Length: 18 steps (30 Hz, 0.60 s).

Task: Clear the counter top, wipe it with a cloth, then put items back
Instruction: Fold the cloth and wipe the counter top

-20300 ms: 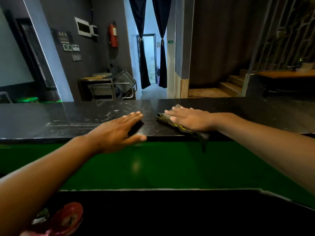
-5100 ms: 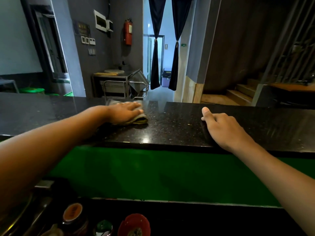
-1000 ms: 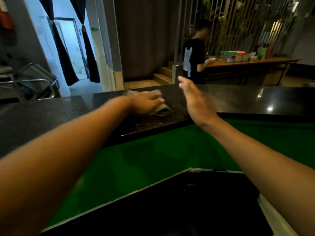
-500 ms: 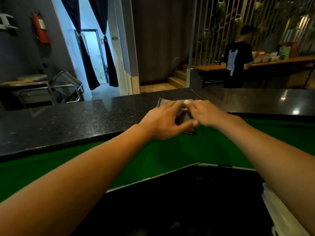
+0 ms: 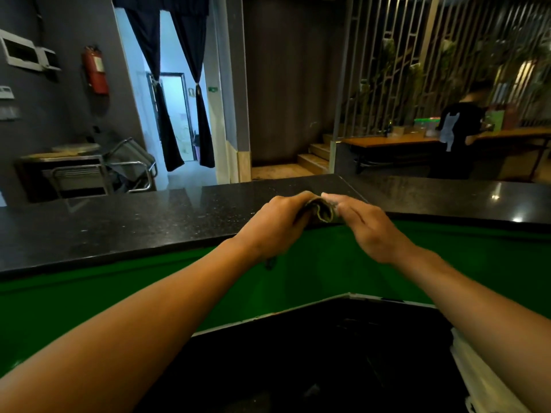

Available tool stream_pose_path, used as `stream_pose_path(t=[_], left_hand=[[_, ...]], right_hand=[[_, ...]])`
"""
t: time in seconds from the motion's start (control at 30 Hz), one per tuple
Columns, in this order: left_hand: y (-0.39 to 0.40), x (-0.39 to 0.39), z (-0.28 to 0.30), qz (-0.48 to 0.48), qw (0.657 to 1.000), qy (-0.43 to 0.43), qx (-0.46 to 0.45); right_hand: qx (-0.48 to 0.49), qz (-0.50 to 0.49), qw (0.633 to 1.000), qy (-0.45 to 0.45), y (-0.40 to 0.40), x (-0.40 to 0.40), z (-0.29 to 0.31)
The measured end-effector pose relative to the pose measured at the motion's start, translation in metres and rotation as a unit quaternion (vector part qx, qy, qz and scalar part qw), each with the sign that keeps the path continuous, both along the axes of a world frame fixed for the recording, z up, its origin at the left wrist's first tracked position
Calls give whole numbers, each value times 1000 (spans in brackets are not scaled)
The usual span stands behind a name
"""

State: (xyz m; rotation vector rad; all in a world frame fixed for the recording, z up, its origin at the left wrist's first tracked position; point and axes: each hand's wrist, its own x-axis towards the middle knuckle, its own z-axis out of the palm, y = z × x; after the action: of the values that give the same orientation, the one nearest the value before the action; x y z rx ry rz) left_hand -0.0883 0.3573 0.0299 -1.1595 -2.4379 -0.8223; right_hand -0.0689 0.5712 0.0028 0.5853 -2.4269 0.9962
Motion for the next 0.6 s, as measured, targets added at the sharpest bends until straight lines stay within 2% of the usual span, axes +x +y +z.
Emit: stream_pose_path(t=[0.1,0.37,0.5,0.6], left_hand=[[-13,19,10,-1,998,-56,42],[-65,70,-4,25,989,-145,-35],[-98,95,-53,69,987,-143,-34],[-127,116,-105,85,976,-200,27]], right_hand=[[-107,24,992,67,-31,36,-8],[-86,-23,979,184,-101,75,-20],[-108,-39,984,133,-123,84,-44],[-117,-51,989,81,-130,96,-72]])
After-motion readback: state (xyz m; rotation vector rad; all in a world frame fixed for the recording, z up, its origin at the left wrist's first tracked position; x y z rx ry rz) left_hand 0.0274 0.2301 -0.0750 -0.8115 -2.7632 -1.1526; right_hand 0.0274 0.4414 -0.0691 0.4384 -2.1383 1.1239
